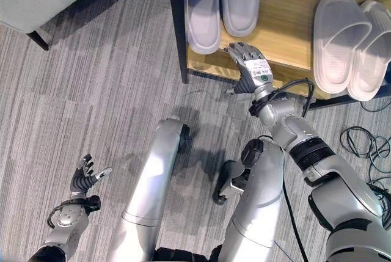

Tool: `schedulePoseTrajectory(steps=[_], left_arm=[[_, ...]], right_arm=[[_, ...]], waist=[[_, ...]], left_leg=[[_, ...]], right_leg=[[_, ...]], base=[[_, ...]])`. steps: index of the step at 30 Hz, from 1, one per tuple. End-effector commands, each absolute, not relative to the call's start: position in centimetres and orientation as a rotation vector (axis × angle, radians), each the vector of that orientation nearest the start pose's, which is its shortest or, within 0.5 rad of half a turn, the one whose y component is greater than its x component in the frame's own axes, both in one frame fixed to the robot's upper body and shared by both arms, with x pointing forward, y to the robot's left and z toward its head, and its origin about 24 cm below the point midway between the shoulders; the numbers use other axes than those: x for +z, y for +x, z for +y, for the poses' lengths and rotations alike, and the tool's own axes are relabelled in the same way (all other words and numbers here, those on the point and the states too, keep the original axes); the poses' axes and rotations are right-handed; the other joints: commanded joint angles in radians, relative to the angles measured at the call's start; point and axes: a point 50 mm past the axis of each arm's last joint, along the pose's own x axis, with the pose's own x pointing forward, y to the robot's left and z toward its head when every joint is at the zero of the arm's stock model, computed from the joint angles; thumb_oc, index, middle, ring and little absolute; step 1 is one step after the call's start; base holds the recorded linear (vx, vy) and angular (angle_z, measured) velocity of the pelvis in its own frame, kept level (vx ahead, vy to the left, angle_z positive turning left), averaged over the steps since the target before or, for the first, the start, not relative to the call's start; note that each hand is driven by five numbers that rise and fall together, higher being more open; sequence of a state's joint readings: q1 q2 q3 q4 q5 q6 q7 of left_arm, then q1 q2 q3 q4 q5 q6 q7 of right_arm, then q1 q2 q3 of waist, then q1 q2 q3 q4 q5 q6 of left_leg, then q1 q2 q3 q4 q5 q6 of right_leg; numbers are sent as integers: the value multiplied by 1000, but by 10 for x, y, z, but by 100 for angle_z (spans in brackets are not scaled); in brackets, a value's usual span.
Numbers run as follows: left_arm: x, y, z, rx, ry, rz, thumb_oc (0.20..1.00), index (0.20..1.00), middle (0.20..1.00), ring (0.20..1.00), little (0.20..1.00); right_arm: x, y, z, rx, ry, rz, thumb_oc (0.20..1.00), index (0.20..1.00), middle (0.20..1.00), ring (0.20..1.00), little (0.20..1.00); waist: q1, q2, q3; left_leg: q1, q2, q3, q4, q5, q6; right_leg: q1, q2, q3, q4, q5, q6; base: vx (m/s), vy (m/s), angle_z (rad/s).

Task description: Arrange the slippers neatly on the shoe rack.

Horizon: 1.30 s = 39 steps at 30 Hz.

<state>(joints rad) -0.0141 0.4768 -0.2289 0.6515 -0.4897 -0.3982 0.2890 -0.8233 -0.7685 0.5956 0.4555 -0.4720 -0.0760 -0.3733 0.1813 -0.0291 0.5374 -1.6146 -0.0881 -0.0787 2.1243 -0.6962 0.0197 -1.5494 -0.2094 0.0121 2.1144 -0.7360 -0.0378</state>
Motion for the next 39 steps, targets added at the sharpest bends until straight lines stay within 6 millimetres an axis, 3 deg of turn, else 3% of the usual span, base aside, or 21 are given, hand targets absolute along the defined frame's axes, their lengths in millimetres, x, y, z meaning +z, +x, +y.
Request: schedulePoseTrajectory(steps=[1, 5, 10, 14, 15, 19, 23, 27, 29, 39], left_arm=[[-49, 199, 274, 404, 112, 280, 1000, 1000, 1000, 1000, 1000], [-48, 199, 275, 411, 120, 277, 1000, 1000, 1000, 1000, 1000], [-47, 196, 273, 408, 146, 268, 1000, 1000, 1000, 1000, 1000], [-47, 199, 273, 391, 155, 264, 1000, 1000, 1000, 1000, 1000], [-45, 202, 273, 374, 161, 258, 1000, 1000, 1000, 1000, 1000], [-45, 203, 273, 363, 163, 262, 1000, 1000, 1000, 1000, 1000], [-44, 205, 276, 351, 161, 264, 1000, 1000, 1000, 1000, 1000], [-43, 206, 280, 365, 163, 270, 1000, 1000, 1000, 1000, 1000], [-47, 206, 282, 378, 149, 297, 1000, 1000, 1000, 1000, 1000], [-56, 206, 280, 424, 102, 342, 1000, 1000, 1000, 1000, 1000]], right_arm=[[223, 362, -197, -97, -1378, -649, 1000, 1000, 1000, 1000, 1000], [227, 356, -200, -156, -1373, -707, 1000, 1000, 1000, 1000, 1000], [267, 346, -217, -456, -1352, -870, 1000, 1000, 1000, 1000, 1000], [287, 364, -219, -525, -1336, -822, 1000, 1000, 1000, 1000, 1000], [296, 380, -210, -495, -1364, -769, 1000, 1000, 1000, 1000, 1000], [299, 395, -200, -452, -1385, -700, 1000, 1000, 1000, 1000, 1000], [282, 413, -200, -367, -1394, -494, 1000, 1000, 1000, 1000, 1000], [273, 418, -198, -323, -1360, -427, 1000, 1000, 1000, 1000, 1000], [257, 420, -198, -274, -1340, -353, 1000, 1000, 1000, 1000, 1000], [212, 410, -169, -83, -1204, -371, 1000, 1000, 1000, 1000, 1000]], waist=[[34, -9, -17], [29, -6, -17], [38, 10, -17], [53, 23, -17], [70, 28, -17], [85, 35, -17], [101, 40, -17], [98, 34, -17], [92, 26, -17], [49, -13, -17]], left_leg=[[45, -48, -118, 53, -114, -17], [45, -45, -113, 50, -114, -15], [45, -51, -108, 57, -119, -9], [45, -52, -112, 65, -120, -12], [45, -55, -117, 68, -117, -14], [45, -58, -124, 66, -114, -15], [45, -62, -137, 71, -119, -21], [45, -64, -140, 71, -119, -24], [45, -65, -141, 76, -121, -26], [45, -50, -118, 96, -131, -29]], right_leg=[[68, -55, 142, 79, 70, -61], [68, -56, 145, 73, 70, -60], [70, -54, 148, 84, 70, -58], [72, -57, 146, 90, 70, -58], [76, -61, 146, 89, 73, -55], [81, -64, 144, 85, 76, -53], [88, -68, 137, 83, 76, -49], [99, -70, 137, 80, 80, -48], [100, -67, 136, 83, 79, -50], [86, -50, 144, 103, 80, -55]], base=[[0, 0, 0], [0, 2, -1], [2, 6, 0], [0, 0, 0], [0, 0, 0], [6, 6, 5], [3, 5, 2], [0, 0, 0], [0, 0, 0], [-4, 4, -5]])
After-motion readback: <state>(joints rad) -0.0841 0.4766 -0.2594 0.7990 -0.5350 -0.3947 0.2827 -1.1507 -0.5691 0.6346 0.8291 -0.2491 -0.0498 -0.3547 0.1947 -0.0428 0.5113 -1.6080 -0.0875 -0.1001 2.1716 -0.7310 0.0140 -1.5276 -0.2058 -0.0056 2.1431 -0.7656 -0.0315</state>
